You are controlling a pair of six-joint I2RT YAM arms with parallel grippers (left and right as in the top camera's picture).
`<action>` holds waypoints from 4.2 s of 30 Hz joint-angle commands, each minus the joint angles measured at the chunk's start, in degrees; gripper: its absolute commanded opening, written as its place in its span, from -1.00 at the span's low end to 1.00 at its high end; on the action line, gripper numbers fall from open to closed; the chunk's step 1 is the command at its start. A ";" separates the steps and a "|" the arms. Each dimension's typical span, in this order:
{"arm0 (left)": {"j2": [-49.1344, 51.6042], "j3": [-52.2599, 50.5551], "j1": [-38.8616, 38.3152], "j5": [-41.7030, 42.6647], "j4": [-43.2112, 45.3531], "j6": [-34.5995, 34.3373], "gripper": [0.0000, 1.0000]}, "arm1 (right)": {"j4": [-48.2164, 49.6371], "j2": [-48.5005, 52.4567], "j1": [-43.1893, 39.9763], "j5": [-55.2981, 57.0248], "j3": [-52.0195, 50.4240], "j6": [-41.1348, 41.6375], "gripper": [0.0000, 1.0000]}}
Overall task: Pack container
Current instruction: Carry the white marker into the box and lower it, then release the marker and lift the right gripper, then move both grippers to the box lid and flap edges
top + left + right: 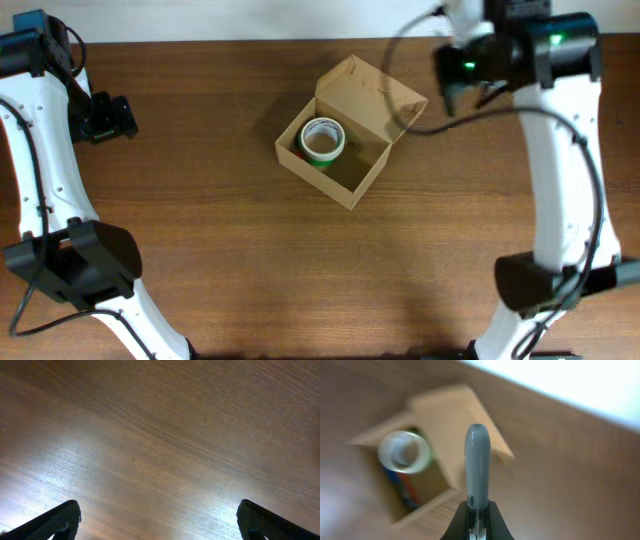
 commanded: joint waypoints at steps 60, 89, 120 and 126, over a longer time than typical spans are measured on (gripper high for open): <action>0.26 -0.11 0.04 0.57 -0.04 0.31 1.00 | 7.76 27.08 20.15 -5.25 -15.19 -10.54 -0.54; 0.26 -0.11 0.04 0.57 -0.02 0.31 1.00 | -1.66 -10.84 7.69 11.85 1.79 8.24 -0.93; 0.26 -0.11 -0.74 18.29 14.78 5.29 -0.03 | 38.34 -2.75 -15.10 -15.72 -59.67 38.05 -0.92; 0.26 -0.11 -3.80 18.40 14.75 6.01 -0.66 | 50.62 3.76 -12.55 -21.55 -59.67 42.53 -0.92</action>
